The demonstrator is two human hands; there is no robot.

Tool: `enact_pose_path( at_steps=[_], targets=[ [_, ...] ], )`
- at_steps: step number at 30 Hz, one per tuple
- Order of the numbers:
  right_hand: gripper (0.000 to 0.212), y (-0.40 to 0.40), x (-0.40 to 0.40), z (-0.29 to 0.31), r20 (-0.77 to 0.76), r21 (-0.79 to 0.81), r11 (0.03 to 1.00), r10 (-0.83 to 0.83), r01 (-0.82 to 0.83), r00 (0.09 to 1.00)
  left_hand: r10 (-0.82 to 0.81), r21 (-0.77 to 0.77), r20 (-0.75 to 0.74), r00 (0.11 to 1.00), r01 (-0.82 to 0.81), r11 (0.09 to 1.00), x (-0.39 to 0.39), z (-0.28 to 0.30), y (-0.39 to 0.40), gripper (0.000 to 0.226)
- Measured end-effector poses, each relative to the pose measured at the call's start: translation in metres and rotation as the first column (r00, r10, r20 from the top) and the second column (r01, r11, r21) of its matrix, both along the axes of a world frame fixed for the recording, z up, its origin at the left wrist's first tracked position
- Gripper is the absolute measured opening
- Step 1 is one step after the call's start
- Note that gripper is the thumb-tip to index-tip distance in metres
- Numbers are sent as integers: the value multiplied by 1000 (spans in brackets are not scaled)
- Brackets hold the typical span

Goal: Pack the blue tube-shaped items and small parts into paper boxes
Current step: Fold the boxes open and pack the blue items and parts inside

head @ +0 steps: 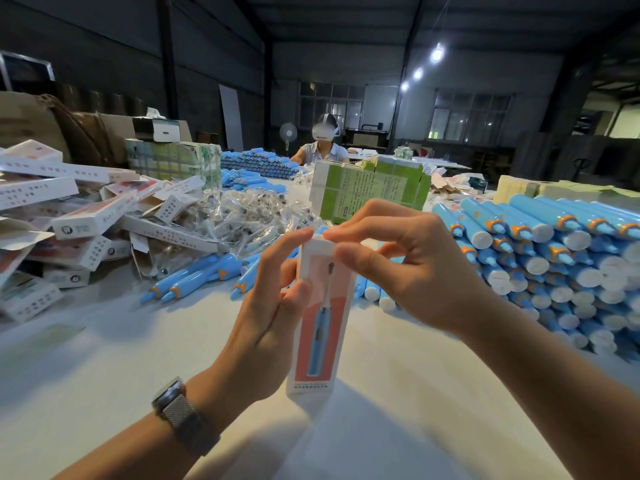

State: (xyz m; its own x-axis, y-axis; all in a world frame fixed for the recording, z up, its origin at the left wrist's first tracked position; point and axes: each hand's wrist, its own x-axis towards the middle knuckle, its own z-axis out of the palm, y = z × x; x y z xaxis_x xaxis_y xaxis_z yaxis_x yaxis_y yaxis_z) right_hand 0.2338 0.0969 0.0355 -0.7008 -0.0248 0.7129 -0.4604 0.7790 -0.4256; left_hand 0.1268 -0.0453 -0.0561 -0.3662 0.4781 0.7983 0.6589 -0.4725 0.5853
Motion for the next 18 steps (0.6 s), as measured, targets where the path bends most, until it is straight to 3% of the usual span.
enact_pose_path(
  at_steps=[11,15,18],
  targets=[
    [12,-1,-10,-13,-99,63,994,-80,86,992,32,12,7,999,-32,999,-2,-2,1,35],
    [19,-3,-15,-20,-182,94,948,-285,305,941,65,1,-11,998,-65,998,-11,-5,1,42],
    [41,-6,-14,-22,-76,124,935,-326,333,942,98,-24,-16,995,-98,995,-16,-6,0,51]
  ],
)
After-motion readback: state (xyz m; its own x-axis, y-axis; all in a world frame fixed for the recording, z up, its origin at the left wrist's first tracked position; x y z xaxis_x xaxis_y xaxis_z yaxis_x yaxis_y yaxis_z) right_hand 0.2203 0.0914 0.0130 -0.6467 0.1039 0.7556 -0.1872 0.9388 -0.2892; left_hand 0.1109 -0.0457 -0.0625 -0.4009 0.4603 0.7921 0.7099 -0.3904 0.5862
